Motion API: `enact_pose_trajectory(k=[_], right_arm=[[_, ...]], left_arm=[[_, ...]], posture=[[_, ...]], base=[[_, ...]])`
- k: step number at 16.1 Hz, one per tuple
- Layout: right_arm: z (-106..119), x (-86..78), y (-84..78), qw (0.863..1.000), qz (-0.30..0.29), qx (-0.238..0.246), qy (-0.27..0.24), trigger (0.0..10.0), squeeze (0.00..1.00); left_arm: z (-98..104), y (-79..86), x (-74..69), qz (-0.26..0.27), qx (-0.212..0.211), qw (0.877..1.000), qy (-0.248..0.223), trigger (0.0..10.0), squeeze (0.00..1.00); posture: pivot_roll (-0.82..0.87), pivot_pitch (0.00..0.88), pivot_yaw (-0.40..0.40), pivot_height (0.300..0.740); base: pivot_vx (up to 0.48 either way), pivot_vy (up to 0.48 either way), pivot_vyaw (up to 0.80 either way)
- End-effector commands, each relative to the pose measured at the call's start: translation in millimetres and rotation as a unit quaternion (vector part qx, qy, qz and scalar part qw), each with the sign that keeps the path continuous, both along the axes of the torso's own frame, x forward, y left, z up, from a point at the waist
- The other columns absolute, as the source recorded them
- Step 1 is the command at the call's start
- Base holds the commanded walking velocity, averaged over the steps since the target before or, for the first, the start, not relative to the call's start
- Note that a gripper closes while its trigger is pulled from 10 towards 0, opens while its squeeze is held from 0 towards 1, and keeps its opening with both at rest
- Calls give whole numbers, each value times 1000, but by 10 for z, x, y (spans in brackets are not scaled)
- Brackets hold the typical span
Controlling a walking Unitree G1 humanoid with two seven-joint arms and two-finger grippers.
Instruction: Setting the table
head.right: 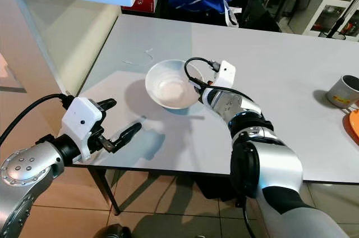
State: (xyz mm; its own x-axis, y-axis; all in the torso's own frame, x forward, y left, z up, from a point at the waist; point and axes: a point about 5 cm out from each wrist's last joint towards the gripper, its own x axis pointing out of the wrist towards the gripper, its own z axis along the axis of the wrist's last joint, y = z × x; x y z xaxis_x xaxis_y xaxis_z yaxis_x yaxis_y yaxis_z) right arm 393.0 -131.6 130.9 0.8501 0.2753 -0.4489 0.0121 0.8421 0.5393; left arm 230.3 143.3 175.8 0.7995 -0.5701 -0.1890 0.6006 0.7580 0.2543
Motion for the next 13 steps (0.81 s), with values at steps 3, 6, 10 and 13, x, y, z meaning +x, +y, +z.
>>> enact_pose_trajectory(k=[3,6,10,13], right_arm=[[159,75,32,999,-21,21,-28,10000,1000],[242,110,1,998,-37,41,-42,10000,1000],[386,161,-193,995,-50,7,-83,10000,227],[711,199,-362,983,-19,67,-172,10000,0]], left_arm=[[42,-26,-33,-4,-2,1000,-5,10000,0],[51,-22,-23,0,-3,1000,-5,10000,0],[73,-16,5,17,3,1000,-19,10000,0],[61,-10,18,39,-16,999,-18,10000,0]], posture=[[87,48,-104,740],[86,45,-108,740],[86,32,-112,740],[64,25,-101,740]], base=[[0,0,0],[0,0,0],[0,0,0],[0,0,0]])
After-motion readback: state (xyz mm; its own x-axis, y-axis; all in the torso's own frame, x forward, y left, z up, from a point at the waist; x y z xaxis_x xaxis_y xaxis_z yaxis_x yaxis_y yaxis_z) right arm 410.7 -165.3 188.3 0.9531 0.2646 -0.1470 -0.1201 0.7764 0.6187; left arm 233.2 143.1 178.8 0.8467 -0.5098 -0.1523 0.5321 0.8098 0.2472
